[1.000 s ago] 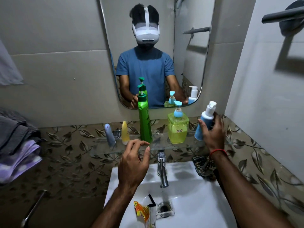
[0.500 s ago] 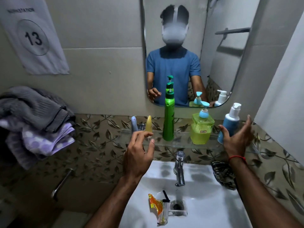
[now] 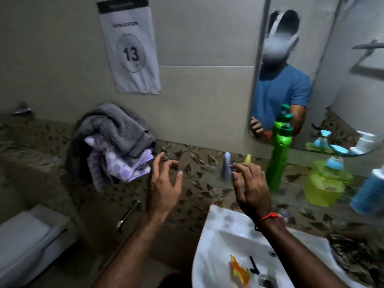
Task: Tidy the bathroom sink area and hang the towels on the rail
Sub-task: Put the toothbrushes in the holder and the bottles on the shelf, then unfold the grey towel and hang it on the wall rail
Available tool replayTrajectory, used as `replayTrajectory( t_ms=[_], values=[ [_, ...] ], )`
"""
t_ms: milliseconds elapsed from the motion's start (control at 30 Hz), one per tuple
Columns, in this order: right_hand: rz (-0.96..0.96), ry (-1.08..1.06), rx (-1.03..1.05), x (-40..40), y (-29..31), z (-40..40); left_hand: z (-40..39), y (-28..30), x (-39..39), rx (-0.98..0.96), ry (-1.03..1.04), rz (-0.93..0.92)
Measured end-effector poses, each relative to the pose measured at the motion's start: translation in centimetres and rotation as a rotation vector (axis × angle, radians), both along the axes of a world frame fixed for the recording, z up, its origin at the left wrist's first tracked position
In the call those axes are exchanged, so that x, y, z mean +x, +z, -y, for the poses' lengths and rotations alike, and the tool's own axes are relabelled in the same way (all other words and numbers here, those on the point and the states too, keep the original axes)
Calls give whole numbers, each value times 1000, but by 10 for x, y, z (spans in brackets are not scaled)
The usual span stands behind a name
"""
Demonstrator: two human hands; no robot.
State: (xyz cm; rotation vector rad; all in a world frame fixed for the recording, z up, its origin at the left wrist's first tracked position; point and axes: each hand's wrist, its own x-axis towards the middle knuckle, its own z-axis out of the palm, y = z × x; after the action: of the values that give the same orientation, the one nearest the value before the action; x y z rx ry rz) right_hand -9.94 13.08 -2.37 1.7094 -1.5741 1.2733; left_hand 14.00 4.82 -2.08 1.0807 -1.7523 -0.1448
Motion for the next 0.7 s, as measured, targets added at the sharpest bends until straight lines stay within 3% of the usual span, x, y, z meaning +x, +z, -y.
replayTrajectory(
  t_ms=[200, 267, 400, 533, 700],
  values=[
    [-371, 67, 330, 103, 27, 88, 48, 4, 64, 72, 237, 26],
    [-413, 110, 367, 140, 37, 117, 62, 9, 83, 70, 255, -17],
    [-334, 204, 317, 205, 76, 184, 83, 12, 118, 53, 259, -130],
    [-260, 232, 349, 273, 117, 256, 100, -1, 143, 127, 267, -103],
    [-152, 163, 690, 321, 139, 332, 105, -12, 174, 175, 143, -146]
  ],
)
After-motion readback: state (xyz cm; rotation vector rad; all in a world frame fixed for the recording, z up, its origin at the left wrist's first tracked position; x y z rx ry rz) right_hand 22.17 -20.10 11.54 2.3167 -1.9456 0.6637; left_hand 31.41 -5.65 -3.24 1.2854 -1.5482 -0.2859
